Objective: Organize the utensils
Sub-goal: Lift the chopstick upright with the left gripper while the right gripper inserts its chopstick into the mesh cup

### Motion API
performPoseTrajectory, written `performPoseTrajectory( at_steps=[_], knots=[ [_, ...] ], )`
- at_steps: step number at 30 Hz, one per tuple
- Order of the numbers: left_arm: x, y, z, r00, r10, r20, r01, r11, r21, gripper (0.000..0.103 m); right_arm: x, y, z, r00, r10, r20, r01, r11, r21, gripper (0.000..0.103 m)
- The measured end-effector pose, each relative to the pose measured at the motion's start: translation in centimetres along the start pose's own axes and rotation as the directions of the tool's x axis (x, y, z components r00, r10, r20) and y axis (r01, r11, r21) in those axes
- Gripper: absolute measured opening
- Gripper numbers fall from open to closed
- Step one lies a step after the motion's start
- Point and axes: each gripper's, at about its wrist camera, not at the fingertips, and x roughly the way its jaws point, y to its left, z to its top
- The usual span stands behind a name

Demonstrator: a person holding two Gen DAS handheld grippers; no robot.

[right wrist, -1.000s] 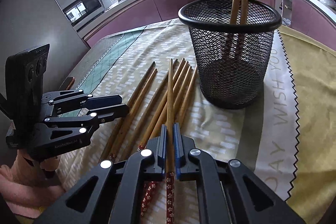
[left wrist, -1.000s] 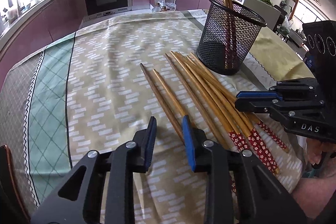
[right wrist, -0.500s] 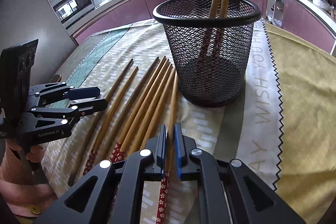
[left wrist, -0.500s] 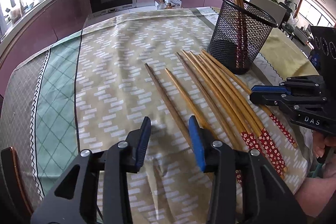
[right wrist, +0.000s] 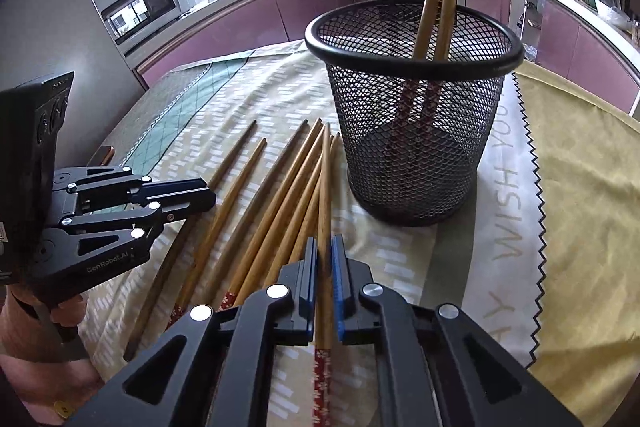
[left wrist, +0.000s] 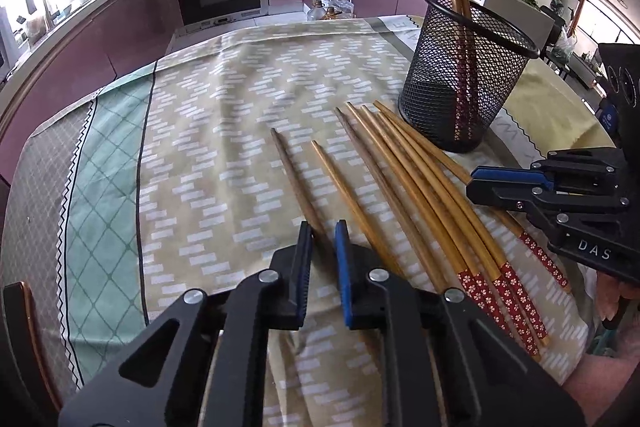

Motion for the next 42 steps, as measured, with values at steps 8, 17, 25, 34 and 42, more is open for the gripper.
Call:
performPoseTrajectory(
  at_steps=[8, 17, 25, 34, 42],
  knots=[
    [-2.0, 0.2, -0.1, 0.999, -0.017, 0.039, 0.018, 1.0, -0.023, 0.009, -2.4, 0.6, -0.1, 0.997, 0.049, 0.055, -0.048, 0.999, -0.021, 0.007],
    [-6.8, -0.2, 0.6, 0.986, -0.096, 0.14, 0.097, 0.995, -0.003, 0.008, -6.2, 1.4, 0.6, 0.981, 0.105, 0.163, -0.097, 0.994, -0.053, 0.007],
    [-11.3, -0.4, 1.9, 0.954, -0.187, 0.236, 0.189, 0.982, 0.015, 0.007, -9.4, 1.1, 1.6, 0.959, 0.108, 0.261, -0.095, 0.994, -0.062, 0.007],
    [-15.3, -0.7, 3.3, 0.905, -0.244, 0.35, 0.247, 0.968, 0.036, 0.007, -11.9, -0.2, 2.9, 0.933, 0.117, 0.34, -0.102, 0.993, -0.06, 0.006],
    [-16.9, -1.0, 6.2, 0.864, -0.275, 0.422, 0.29, 0.957, 0.03, 0.007, -14.0, -0.7, 4.9, 0.915, 0.107, 0.39, -0.082, 0.993, -0.08, 0.006]
  ],
)
